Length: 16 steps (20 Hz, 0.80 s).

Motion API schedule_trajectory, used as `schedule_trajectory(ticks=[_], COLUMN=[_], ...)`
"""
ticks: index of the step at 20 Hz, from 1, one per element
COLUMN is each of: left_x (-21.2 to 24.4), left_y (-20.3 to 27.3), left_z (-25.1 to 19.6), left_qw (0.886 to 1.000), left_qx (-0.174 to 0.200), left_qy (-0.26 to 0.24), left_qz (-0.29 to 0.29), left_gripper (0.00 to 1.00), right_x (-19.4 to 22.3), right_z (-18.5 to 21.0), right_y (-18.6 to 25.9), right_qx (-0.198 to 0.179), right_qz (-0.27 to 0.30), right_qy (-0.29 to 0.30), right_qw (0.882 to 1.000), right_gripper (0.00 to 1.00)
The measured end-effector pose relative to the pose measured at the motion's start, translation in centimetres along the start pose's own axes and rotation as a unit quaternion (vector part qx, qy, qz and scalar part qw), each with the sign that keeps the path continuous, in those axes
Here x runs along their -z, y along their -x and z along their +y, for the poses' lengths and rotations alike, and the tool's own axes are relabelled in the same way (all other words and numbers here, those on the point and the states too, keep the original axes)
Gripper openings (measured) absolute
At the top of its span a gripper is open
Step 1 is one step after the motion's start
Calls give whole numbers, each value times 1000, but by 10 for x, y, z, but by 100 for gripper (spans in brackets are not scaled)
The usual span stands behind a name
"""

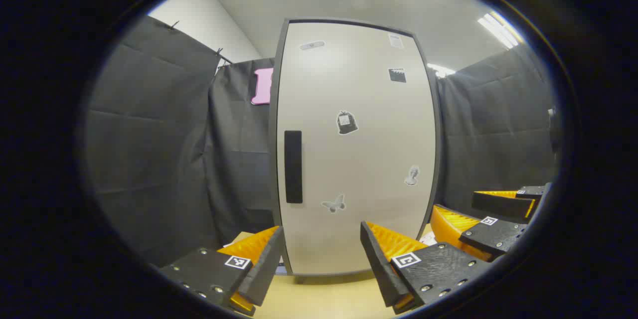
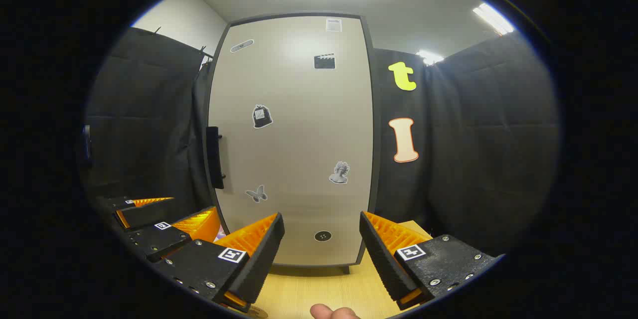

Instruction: Open the cabinet door with the right hand, grasp the bottle in the cabinet with the left hand and place it on the coaster, then close the cabinet door with the right hand.

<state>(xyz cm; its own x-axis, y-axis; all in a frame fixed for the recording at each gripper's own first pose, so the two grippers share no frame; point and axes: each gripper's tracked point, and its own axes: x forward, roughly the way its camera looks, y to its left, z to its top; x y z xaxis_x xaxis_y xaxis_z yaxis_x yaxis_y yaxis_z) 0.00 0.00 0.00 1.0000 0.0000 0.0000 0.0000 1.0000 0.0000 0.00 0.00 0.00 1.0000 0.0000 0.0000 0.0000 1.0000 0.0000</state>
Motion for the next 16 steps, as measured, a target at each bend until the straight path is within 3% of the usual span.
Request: schedule_trajectory(ticks=[10,11,16], left_x=[-10,-11,-10], left_y=[3,4,3], left_z=[6,6,9], left_qw=[1000,1000,1000], left_qx=[-7,-6,-6], left_qy=[-11,-13,-16], left_qz=[-14,-16,-15], left_gripper=[87,83,87], right_x=[-1,-2,-9], right_z=[6,6,4], right_y=[0,0,-1], right_qx=[-4,-4,-3], right_qz=[2,0,-11], right_qy=[-8,-7,-2], right_qw=[1000,1000,1000], right_gripper=[94,94,94])
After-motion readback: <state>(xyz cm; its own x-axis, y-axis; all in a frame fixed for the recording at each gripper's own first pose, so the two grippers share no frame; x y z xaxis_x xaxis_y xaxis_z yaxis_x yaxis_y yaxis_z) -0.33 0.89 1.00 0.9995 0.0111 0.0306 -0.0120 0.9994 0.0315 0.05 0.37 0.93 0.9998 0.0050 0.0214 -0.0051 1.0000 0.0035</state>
